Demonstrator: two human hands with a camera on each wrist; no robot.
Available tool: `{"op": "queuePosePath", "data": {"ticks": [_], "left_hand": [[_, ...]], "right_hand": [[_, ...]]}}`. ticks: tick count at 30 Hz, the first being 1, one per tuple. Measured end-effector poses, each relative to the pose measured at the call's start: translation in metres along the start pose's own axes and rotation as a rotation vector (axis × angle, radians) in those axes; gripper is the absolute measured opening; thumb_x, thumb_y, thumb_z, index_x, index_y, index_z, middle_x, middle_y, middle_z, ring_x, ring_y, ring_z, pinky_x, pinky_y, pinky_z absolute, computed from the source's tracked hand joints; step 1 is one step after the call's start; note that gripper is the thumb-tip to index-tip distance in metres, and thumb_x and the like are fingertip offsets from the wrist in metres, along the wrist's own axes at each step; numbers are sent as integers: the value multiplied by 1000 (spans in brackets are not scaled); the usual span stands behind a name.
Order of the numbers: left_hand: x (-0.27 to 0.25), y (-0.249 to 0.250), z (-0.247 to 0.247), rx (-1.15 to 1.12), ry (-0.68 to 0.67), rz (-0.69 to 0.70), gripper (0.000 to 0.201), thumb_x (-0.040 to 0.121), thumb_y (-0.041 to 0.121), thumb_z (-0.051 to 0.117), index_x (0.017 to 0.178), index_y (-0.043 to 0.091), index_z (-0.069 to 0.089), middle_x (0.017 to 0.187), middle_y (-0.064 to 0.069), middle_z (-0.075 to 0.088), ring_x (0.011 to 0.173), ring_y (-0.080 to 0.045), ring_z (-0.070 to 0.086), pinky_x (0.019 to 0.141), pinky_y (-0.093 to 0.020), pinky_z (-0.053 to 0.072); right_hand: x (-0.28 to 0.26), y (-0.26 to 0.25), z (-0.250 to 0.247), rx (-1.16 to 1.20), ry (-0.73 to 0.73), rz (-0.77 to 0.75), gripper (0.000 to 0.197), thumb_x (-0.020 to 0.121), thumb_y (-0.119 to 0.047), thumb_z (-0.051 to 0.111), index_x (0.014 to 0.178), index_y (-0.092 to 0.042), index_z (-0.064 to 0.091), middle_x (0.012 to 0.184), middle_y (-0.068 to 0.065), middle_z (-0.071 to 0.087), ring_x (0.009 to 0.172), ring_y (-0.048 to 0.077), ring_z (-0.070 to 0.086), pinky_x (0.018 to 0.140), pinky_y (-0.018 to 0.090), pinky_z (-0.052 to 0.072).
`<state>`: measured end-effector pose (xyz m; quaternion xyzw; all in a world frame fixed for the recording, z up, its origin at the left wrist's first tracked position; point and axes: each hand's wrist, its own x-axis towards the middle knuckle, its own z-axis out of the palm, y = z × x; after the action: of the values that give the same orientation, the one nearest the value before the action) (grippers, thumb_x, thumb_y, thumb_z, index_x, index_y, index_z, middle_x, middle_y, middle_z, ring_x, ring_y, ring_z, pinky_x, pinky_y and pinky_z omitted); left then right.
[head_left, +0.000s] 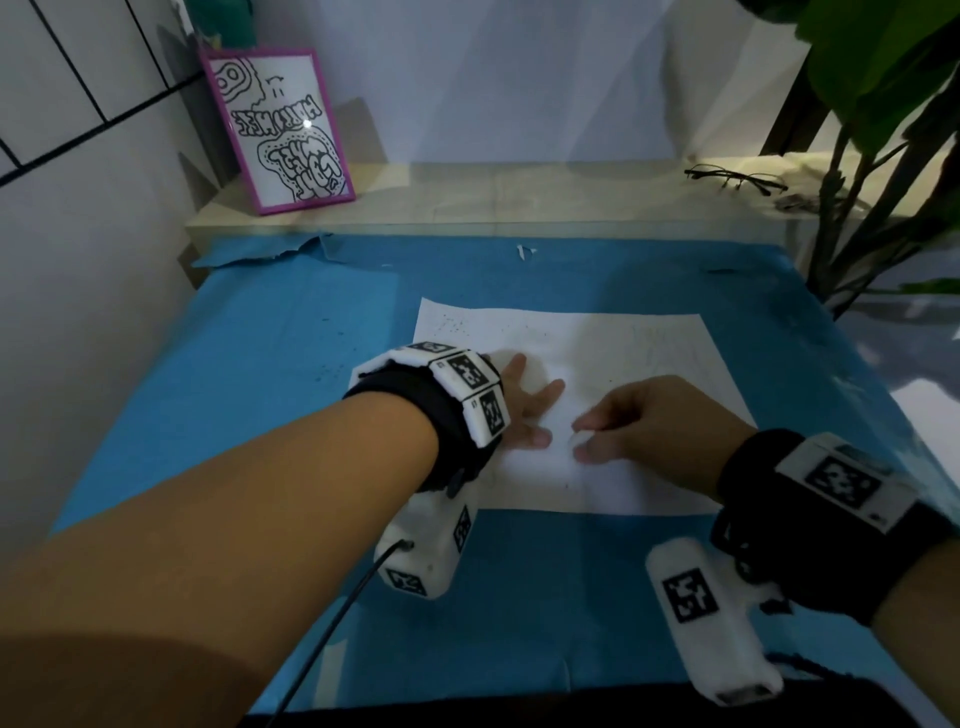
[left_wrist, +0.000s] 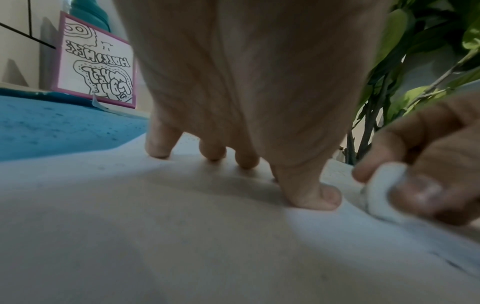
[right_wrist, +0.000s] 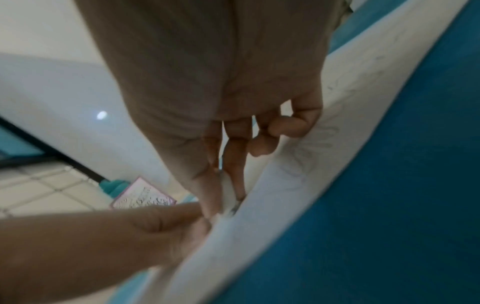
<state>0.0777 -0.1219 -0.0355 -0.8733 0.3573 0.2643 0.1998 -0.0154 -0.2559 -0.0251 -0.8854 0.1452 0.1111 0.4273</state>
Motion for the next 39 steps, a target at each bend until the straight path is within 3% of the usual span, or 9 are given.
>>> {"op": "queuePosePath", "data": {"ticks": [5,10,14,19,23,27,31,36,39], "left_hand": [[0,-1,0,0,5,5,66,98,56,21,149,34,-15,157,-12,-20,144,-42,-4,113,-52,8],[0,-1,0,18,5,-1,65,99,56,19,149,34,-15,157,-12,-19,144,-42,-2,113,-53,9],[1,-2,0,20,18,3,66,98,57,19,149,34,-16,157,-12,-19,144,-41,-2,113,-53,9],[-1,0,-1,10,12,-5,65,99,56,20,149,35,-15,157,-12,-19,144,-42,-2,113,-54,10],[-1,1,-1,26,20,-13,66,99,56,21,149,34,-15,158,-13,-18,144,-43,0,112,-54,12],[-1,1,-1,-8,12,-14,64,99,56,21,149,37,-15,157,-10,-20,144,-43,-3,113,-55,8],[0,2,-1,13,18,-7,66,99,55,22,149,33,-15,157,-13,-19,143,-44,-1,113,-53,9],[3,0,1,24,20,1,66,99,55,21,149,33,-16,157,-15,-19,143,-44,-1,114,-55,8],[6,-1,1,25,18,14,67,99,55,21,149,31,-17,156,-18,-18,144,-44,-4,116,-53,7]], "right_hand": [[-9,1,0,-63,-204,9,10,64,-15,83,69,-19,74,81,-4,73,80,5,63,81,18,45],[0,4,-3,-19,11,-64,19,68,-7,77,64,-22,67,88,-8,72,87,9,65,90,27,48],[-10,-1,-4,-179,-195,-51,15,66,-16,80,63,-25,69,81,-8,73,80,6,65,79,17,47],[2,-2,-7,-97,4,-69,19,66,-10,80,62,-23,66,85,-4,73,87,13,66,89,30,50],[-5,-7,-3,-237,-199,-46,11,67,-15,79,68,-22,71,82,-5,72,81,8,64,81,21,47],[6,-9,-6,-159,-43,-57,12,68,-16,79,70,-24,70,83,-5,72,84,9,64,81,23,47],[-1,-8,-2,-210,-205,8,9,68,-19,79,75,-19,74,77,-11,71,80,3,61,77,18,44],[5,-6,-1,-89,-28,19,9,69,-20,79,76,-16,75,80,-13,71,85,5,61,71,14,41],[-3,-6,6,-126,-162,18,8,68,-19,79,74,-18,76,64,-20,67,80,1,59,69,16,39]]}}
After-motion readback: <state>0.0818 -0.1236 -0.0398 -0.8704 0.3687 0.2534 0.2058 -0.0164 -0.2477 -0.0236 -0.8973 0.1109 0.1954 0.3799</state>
